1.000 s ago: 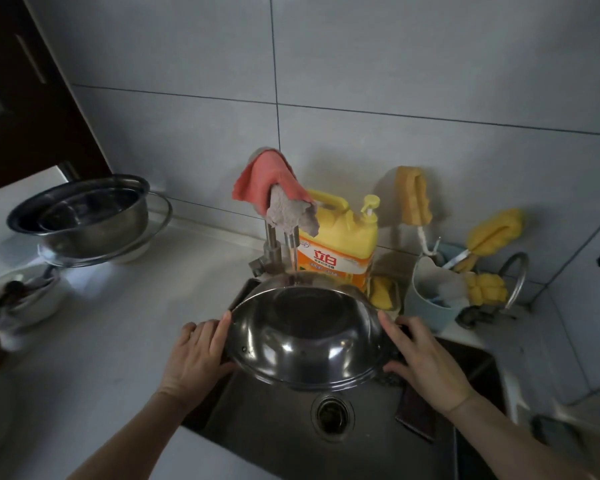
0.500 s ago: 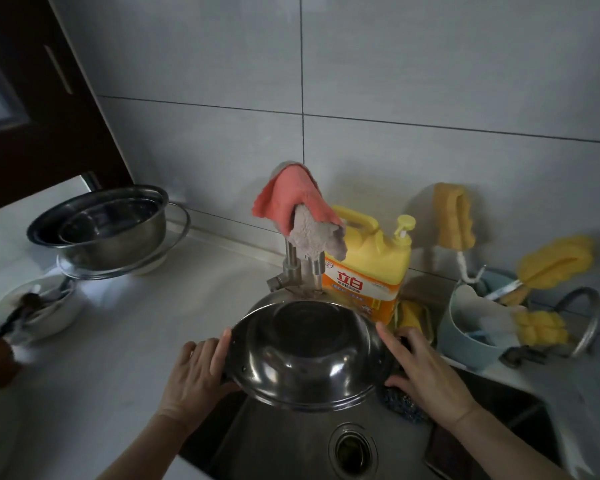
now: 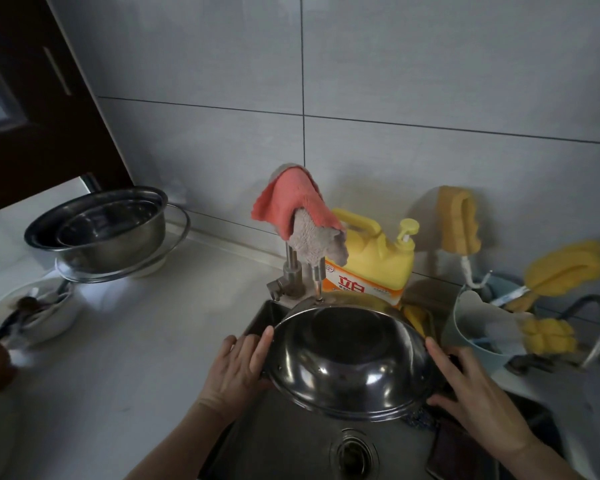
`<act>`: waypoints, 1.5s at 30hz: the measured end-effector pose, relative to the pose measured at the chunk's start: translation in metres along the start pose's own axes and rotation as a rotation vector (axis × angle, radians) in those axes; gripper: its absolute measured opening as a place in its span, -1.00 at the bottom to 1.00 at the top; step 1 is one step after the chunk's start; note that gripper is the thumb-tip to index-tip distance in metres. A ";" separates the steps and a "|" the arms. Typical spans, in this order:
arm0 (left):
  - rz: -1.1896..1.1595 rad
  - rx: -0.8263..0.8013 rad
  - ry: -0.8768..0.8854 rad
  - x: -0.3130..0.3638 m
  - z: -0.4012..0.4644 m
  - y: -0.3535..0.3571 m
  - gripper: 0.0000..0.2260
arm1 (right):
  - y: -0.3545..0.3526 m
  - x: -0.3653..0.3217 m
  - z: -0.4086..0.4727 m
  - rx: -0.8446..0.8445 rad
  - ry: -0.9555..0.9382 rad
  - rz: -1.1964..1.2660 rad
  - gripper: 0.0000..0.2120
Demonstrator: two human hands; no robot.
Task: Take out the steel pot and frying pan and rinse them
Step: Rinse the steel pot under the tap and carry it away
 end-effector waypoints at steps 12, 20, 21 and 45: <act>0.062 -0.051 -0.017 -0.023 -0.022 -0.002 -0.19 | 0.005 -0.021 0.014 -0.006 -0.071 0.009 0.38; 0.128 0.000 -0.074 -0.050 -0.048 -0.012 -0.21 | 0.016 -0.049 0.038 0.001 -0.170 0.021 0.34; 0.123 0.008 -0.073 -0.051 -0.049 -0.013 -0.20 | 0.016 -0.051 0.038 0.004 -0.176 0.020 0.35; 0.066 0.095 0.151 0.061 0.011 -0.031 -0.19 | -0.045 0.009 -0.094 0.136 0.127 -0.076 -0.35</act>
Point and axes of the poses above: each hand's wrist, its own z-axis towards the middle knuckle, its own y-axis out of the palm, x = y × z, the point moved 6 cm from there along z, towards the middle knuckle, and after that the axes turned 8 degrees about -x, right-handed, at the moved point
